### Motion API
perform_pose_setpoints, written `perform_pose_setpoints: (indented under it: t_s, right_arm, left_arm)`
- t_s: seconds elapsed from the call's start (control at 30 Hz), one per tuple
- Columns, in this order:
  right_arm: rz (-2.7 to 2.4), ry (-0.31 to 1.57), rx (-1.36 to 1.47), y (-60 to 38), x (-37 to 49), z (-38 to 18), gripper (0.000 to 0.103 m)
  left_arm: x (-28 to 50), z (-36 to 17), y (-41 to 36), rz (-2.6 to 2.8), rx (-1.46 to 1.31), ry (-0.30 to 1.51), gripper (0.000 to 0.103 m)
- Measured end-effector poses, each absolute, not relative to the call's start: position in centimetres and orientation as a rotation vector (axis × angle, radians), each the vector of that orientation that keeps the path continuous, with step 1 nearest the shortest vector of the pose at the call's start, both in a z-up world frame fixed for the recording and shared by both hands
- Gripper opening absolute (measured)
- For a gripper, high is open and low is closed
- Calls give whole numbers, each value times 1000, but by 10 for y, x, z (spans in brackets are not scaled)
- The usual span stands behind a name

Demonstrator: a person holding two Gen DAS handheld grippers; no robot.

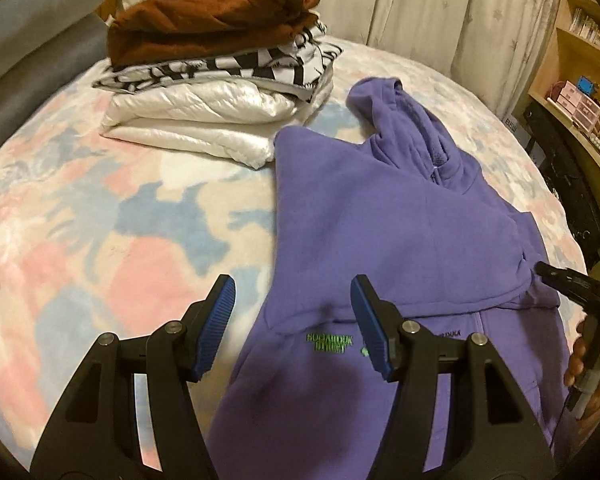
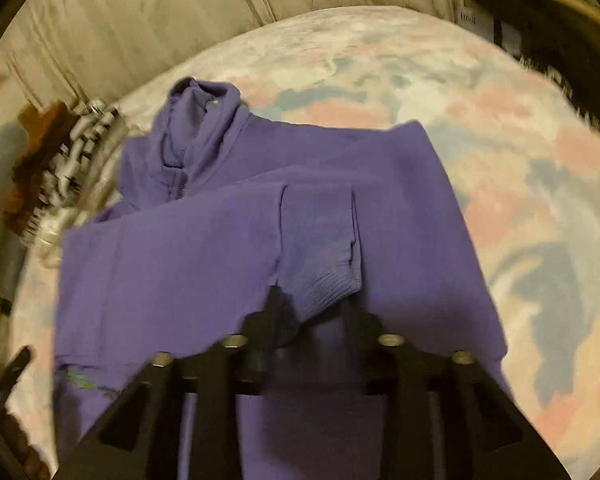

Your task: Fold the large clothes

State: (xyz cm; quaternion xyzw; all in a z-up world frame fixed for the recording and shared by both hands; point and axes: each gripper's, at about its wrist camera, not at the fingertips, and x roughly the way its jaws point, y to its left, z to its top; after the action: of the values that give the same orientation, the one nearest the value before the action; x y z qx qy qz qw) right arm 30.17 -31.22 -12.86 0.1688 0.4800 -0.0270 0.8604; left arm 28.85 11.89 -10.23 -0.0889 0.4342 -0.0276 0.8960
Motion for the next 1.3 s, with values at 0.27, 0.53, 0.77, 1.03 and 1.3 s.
perform_pose_setpoints:
  t_s: [0.27,0.53,0.77,1.03,1.3]
  right_arm:
    - [15,931,421,-340,290,-103,69]
    - [11,983,395,-346,325,-119,68]
    - [38,1000,290,-319,350,-141,21]
    - [16,971,197,-286,359,-150,20]
    - [-31,916,216,-305,343,-125,51]
  left_arm:
    - [370,-123,108,-95,-213,1004,57]
    - [411,-146,78,-57,-90,1066,17]
    - [408,-136,107,-128,-112,994,12]
    - [408,-161,129,-186,-104,976,13]
    - [398,-133,120,-82,-2,959,25]
